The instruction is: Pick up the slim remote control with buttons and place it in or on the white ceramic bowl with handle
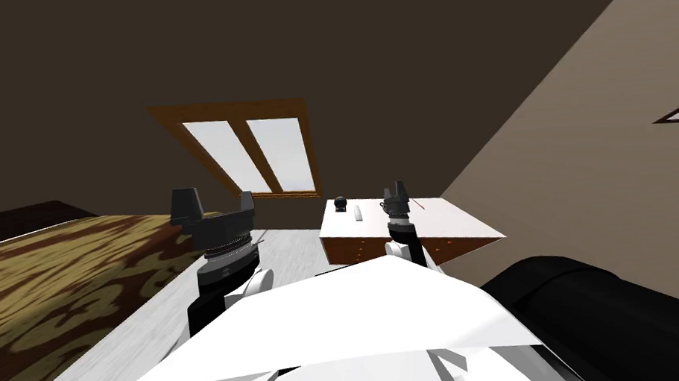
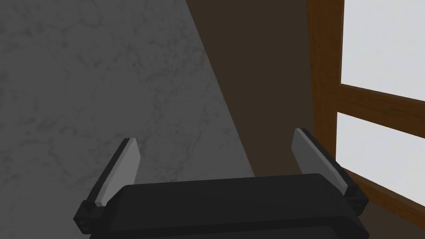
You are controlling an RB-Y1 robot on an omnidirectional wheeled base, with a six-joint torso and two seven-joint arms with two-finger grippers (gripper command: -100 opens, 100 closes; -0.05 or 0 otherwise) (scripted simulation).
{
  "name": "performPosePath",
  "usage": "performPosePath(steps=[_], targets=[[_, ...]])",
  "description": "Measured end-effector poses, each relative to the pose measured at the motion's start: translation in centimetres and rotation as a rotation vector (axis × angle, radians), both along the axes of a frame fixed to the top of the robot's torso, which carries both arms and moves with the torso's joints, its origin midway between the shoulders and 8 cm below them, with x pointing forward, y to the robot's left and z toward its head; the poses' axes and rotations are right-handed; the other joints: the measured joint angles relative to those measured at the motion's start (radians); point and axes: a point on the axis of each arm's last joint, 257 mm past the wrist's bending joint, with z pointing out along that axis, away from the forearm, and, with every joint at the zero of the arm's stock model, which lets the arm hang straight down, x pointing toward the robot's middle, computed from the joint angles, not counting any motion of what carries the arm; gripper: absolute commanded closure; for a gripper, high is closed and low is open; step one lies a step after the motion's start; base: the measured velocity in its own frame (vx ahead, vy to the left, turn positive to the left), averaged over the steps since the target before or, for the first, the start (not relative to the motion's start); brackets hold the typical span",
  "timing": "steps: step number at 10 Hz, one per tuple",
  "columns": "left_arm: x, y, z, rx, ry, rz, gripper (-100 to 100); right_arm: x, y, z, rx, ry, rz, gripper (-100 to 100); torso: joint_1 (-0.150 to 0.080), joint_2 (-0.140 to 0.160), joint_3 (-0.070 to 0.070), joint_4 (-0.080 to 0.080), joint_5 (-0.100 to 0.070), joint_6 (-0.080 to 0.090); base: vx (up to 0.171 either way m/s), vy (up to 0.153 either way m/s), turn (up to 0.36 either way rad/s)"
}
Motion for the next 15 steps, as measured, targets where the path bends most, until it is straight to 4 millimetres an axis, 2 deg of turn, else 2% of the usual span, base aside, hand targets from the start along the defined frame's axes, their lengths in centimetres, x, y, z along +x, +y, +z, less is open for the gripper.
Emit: performPosePath(steps=[5,9,13,15], targets=[[0.0,0.0,0.0,0.000,0.000,0.000,0,-0.6,0.9,0.2,-0.213,0.025,-0.002,-100,0.004,0.000,0.000,0.000,0.001,0.000,0.000,0.056,0.176],[0.0,0.0,0.0,0.000,0.000,0.000,0,-1.0,1.9,-1.2,-0.435,0.071,-0.014,-100,0.002,0.001,0.001,0.000,0.001,0.000,-0.009,0.046,0.205],[0.0,0.0,0.0,0.000,0.000,0.000,0,-1.1,2.9,-4.2,-0.675,0.135,-0.018,-100,0.001,0.001,0.001,0.000,0.000,0.000,-0.015,0.022,0.275],[0.0,0.0,0.0,0.000,0.000,0.000,0,-1.3,3.2,-6.6,-0.810,0.181,-0.010,-100,0.000,0.002,0.001,0.000,0.000,0.000,-0.014,0.010,0.261]])
